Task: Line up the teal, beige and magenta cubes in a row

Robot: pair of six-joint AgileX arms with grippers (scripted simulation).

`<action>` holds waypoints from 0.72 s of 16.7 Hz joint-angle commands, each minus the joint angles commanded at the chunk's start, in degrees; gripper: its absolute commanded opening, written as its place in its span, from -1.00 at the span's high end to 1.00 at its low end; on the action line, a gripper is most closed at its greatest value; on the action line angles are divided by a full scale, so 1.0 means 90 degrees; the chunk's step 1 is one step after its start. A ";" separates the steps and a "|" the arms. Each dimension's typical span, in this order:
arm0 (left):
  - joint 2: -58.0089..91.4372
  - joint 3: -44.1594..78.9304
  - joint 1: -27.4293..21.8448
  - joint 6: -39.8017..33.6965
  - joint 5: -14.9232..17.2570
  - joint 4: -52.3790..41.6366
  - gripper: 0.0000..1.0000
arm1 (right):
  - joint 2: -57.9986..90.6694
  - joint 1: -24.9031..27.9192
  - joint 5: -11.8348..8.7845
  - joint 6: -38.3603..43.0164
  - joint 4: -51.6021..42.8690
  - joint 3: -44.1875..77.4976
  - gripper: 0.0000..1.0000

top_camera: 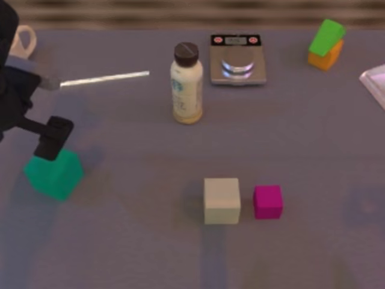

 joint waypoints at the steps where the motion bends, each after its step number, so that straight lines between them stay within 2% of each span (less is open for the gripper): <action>1: 0.0375 0.0282 -0.0021 0.0061 0.0004 -0.0194 -1.00 | -0.0339 -0.0114 -0.0105 -0.0088 0.0278 -0.0300 -1.00; 6: 0.1488 0.1182 -0.0088 0.0253 0.0025 -0.0772 -1.00 | -0.1508 -0.0493 -0.0526 -0.0308 0.1282 -0.1169 -1.00; 12: 0.1586 0.1264 -0.0061 0.0268 0.0025 -0.0818 -1.00 | -0.1606 -0.0511 -0.0563 -0.0315 0.1355 -0.1229 -1.00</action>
